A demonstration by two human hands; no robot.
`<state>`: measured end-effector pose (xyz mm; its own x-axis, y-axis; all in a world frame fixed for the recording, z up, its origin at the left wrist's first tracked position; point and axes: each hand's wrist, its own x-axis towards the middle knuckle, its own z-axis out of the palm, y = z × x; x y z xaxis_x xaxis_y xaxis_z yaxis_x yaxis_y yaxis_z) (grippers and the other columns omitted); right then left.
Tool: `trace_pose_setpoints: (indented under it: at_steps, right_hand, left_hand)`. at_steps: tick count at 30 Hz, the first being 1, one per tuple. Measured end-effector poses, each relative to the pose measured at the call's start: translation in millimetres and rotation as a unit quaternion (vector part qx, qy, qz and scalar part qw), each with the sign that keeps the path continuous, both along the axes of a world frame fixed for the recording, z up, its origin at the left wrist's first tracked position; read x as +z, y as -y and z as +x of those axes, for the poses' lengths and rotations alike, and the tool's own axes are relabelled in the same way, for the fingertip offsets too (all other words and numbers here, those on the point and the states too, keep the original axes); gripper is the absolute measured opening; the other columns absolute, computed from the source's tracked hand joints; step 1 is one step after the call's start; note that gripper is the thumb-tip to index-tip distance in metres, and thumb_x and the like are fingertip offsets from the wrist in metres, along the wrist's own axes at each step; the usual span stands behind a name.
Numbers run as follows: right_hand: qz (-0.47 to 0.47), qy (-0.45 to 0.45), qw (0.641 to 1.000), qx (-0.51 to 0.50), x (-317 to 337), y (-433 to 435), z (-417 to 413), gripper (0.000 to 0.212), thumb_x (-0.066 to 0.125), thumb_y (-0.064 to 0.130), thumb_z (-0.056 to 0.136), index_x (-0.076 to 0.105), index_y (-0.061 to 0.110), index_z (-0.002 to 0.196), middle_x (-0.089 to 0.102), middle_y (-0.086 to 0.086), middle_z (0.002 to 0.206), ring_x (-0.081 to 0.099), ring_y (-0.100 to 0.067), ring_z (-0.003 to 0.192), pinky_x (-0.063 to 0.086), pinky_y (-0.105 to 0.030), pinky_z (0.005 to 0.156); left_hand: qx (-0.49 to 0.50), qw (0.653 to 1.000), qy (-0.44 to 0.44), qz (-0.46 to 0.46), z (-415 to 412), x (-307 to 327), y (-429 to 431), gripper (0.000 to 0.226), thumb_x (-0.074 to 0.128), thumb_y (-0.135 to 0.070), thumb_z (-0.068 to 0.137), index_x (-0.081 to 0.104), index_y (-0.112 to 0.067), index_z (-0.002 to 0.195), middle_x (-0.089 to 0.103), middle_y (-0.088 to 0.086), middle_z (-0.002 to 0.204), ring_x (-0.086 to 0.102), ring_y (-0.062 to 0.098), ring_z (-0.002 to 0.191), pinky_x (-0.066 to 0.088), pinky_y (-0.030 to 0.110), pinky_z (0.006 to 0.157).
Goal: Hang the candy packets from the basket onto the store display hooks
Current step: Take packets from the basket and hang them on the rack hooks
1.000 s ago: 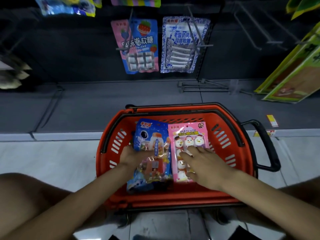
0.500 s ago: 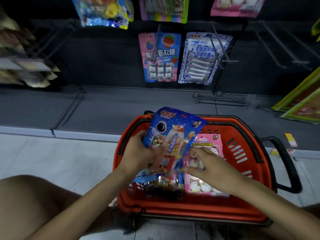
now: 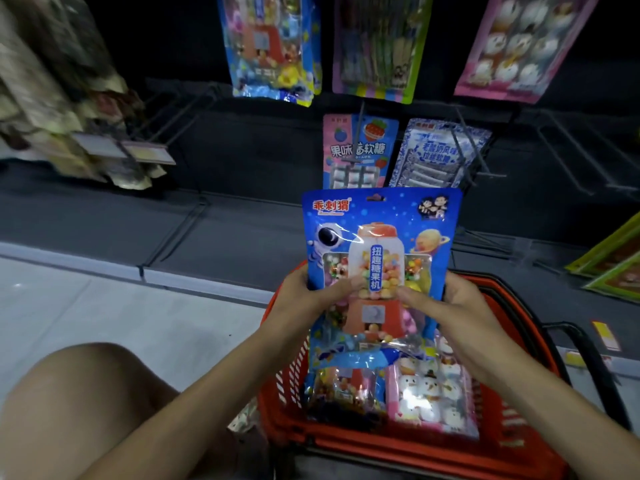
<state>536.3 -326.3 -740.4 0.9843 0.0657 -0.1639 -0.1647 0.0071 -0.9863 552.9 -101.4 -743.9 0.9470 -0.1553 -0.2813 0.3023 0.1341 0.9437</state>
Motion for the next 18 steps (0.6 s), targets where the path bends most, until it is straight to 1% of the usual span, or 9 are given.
trace_pose_setpoints:
  at_steps: [2,4,6,8,10,12,13,15,18]
  right_hand:
    - [0.001,0.002,1.000,-0.006,5,-4,4,0.004,0.080,0.018,0.082,0.076,0.017,0.083,0.067,-0.002,0.060,0.061,-0.012,0.051,0.052,-0.024,0.052]
    - [-0.011,0.010,1.000,-0.002,13,-10,9,0.019,0.081,0.019,0.081,0.075,0.011,0.097,0.072,0.000,0.068,0.065,-0.011,0.055,0.053,-0.024,0.054]
    - [-0.017,0.018,1.000,0.010,23,-20,13,0.027,0.081,0.017,0.083,0.073,0.010,0.108,0.076,0.001,0.075,0.068,-0.013,0.060,0.055,-0.026,0.055]
    - [-0.026,0.036,0.999,0.005,35,-33,19,0.032,0.081,0.020,0.083,0.073,0.014,0.113,0.080,0.000,0.089,0.076,-0.019,0.077,0.062,-0.031,0.068]
    - [-0.039,0.056,0.998,-0.004,45,-45,28,0.032,0.083,0.023,0.082,0.075,0.017,0.112,0.082,0.000,0.100,0.078,-0.021,0.092,0.062,-0.037,0.079]
    - [-0.043,0.071,0.997,-0.006,54,-59,40,0.032,0.084,0.022,0.083,0.075,0.016,0.113,0.082,0.000,0.101,0.078,-0.021,0.093,0.060,-0.037,0.081]
    - [-0.045,0.079,0.996,-0.008,59,-66,45,0.038,0.085,0.022,0.083,0.073,0.015,0.118,0.081,0.000,0.102,0.078,-0.022,0.093,0.061,-0.038,0.080]
    - [-0.050,0.080,0.995,-0.011,68,-80,56,0.058,0.087,0.024,0.082,0.063,0.011,0.134,0.081,-0.004,0.105,0.078,-0.029,0.093,0.065,-0.045,0.082]
    - [-0.060,0.116,0.991,-0.013,83,-99,73,0.059,0.086,0.025,0.084,0.061,0.014,0.136,0.080,-0.004,0.108,0.078,-0.032,0.094,0.064,-0.053,0.085]
  left_hand:
    - [0.019,1.000,0.015,-0.002,-1,5,-7,0.036,0.079,-0.022,0.088,0.068,-0.009,0.120,0.080,0.007,0.111,0.078,0.030,0.100,0.064,0.046,0.086]
    - [0.036,0.999,0.031,-0.002,-3,11,-15,0.030,0.076,-0.018,0.092,0.069,-0.007,0.119,0.080,0.008,0.111,0.078,0.031,0.099,0.064,0.040,0.078]
    - [0.049,0.998,0.043,-0.008,-3,17,-22,0.029,0.076,-0.017,0.093,0.069,-0.006,0.119,0.079,0.010,0.111,0.078,0.033,0.099,0.064,0.042,0.079]
    - [0.053,0.997,0.062,-0.008,0,24,-29,0.029,0.076,-0.018,0.093,0.069,-0.005,0.118,0.079,0.011,0.112,0.077,0.034,0.101,0.063,0.045,0.082]
    - [0.074,0.993,0.091,0.013,6,34,-37,0.026,0.076,-0.015,0.092,0.069,-0.004,0.115,0.080,0.009,0.107,0.079,0.029,0.095,0.063,0.034,0.072]
    - [0.109,0.986,0.125,0.036,16,42,-49,0.027,0.078,-0.010,0.090,0.068,-0.004,0.115,0.081,0.006,0.104,0.079,0.023,0.092,0.061,0.025,0.066]
    - [0.128,0.981,0.141,0.047,22,46,-55,0.031,0.080,-0.009,0.088,0.067,-0.005,0.115,0.081,0.005,0.105,0.079,0.022,0.093,0.062,0.025,0.068]
    - [0.169,0.966,0.172,0.092,36,51,-69,0.041,0.087,-0.015,0.082,0.065,-0.013,0.117,0.079,0.001,0.109,0.077,0.019,0.098,0.064,0.032,0.077]
    - [0.214,0.934,0.232,0.165,54,59,-91,0.051,0.089,-0.030,0.081,0.061,-0.026,0.124,0.074,-0.006,0.106,0.071,0.014,0.095,0.058,0.031,0.081]
